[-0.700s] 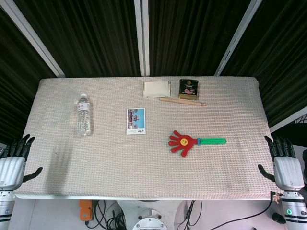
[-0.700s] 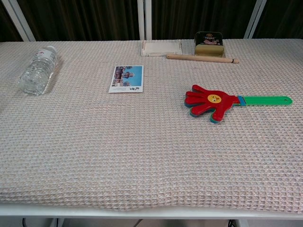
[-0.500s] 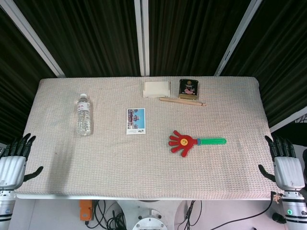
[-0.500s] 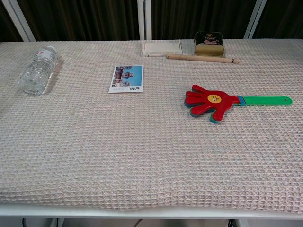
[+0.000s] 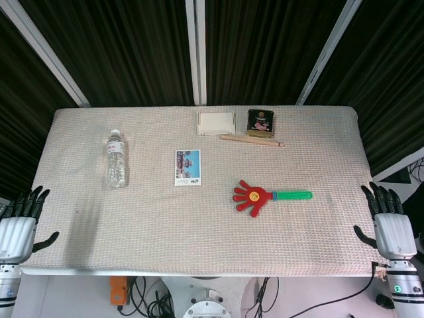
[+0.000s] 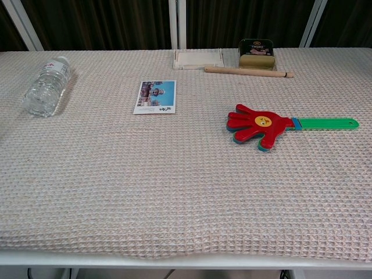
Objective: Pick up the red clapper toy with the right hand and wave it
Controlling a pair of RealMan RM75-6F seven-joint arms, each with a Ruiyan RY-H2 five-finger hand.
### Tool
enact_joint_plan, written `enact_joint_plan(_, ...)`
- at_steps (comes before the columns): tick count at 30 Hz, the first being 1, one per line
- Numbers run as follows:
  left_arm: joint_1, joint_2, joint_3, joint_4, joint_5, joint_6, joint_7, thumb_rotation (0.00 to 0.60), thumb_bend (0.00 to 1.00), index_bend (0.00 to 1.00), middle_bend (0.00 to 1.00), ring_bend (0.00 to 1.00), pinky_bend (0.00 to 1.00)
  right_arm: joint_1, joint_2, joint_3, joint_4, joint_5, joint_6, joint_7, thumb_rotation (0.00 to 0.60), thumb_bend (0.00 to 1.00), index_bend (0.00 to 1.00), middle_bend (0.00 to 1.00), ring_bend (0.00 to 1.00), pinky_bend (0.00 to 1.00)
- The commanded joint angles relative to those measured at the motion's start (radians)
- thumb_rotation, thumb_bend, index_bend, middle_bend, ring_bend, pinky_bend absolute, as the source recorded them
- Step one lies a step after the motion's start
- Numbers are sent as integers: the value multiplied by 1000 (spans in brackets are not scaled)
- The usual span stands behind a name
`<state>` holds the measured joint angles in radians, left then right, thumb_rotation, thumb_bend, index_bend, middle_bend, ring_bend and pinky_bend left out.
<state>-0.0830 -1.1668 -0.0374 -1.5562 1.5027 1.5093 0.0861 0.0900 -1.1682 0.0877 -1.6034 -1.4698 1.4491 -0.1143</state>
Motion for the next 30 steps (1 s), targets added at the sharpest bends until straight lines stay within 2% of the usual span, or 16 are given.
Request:
enact_joint_plan(1,1,0,0,2,1,2,-2,600,156,38,5,0,0,39,8,16,-17,12,-48,-29,600,141,0,0,0,0)
enact_joint_plan(5,1,-1,0,2,4,4,-4,600,157,38,5,0,0,94,3,35,-27,43,-126,-74,600,141,0,0,0,0)
enact_joint_plan(11,-2,-1,4,-5,6,-7,3,600,157,38,5,0,0,213,-22,80,-43,147,-303,-143,600,141,0,0,0,0)
enact_joint_plan(18,-2,0,2,-13,8,-3,8,600,157,38,5,0,0,347,-112,123,-5,285,-444,-265,600,149,0,0,0,0)
enact_joint_plan(23,-1,7,1,-12,9,-1,5,600,157,38,5,0,0,421,-198,137,50,348,-496,-306,600,163,12,0,0,0)
enact_joint_plan(30,3,10,2,-12,10,6,1,600,157,38,5,0,0,475,-272,112,93,396,-524,-353,600,175,47,0,0,0)
